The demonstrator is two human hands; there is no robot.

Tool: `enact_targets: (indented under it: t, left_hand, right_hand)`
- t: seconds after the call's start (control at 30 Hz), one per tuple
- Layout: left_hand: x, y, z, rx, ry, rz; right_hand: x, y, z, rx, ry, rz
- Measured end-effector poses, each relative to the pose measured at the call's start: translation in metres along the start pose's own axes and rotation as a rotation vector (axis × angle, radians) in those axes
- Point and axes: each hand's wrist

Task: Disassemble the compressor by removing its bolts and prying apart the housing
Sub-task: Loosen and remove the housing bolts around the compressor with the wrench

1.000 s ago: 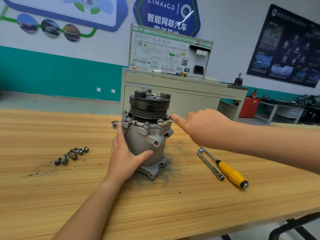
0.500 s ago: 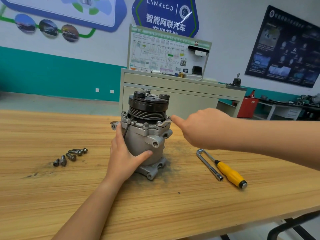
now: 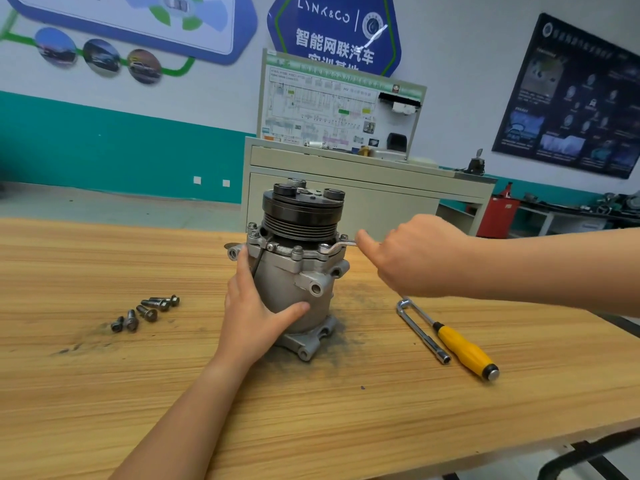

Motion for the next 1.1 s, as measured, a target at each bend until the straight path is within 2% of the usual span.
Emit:
enact_targets:
  t: [0.2,0.57,0.7,0.73,0.8,0.93,1.1]
  left_hand:
    - [0.0,-0.001,-0.002,0.008,0.006,-0.008]
    - [0.0,-0.001,-0.001,0.006,0.011,-0.008]
    - [0.002,0.001,0.0,0.005,0.012,-0.004]
    - [0.003,0.001,0.0,0.005,0.013,-0.003]
    - [0.003,0.001,0.0,0.006,0.015,-0.002]
    - [0.002,0.001,0.0,0.005,0.017,0.0]
    - [0.002,0.0,0.0,-0.006,0.015,0.002]
  right_hand:
    - [-0.003,0.014,0.032,-0.09,0.086,0.129]
    - [0.01,0.042,0.071,-0.282,0.299,0.257]
    - [0.013,0.018,0.055,-0.515,0.658,0.52]
    - [0.015,0.01,0.049,-0.528,0.723,0.555]
    - [0.019,-0.004,0.037,-0.419,0.76,0.55]
    - [0.026,-0.018,0.02,-0.147,0.655,0.465]
    - [0.025,-0.012,0.0,-0.019,0.525,0.39]
Point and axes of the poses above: each hand's wrist, its own y-axis towards the middle knuckle, its own z-axis out of the palm, x = y × z, and after that the axes turned 11 degrees about -x, right-handed
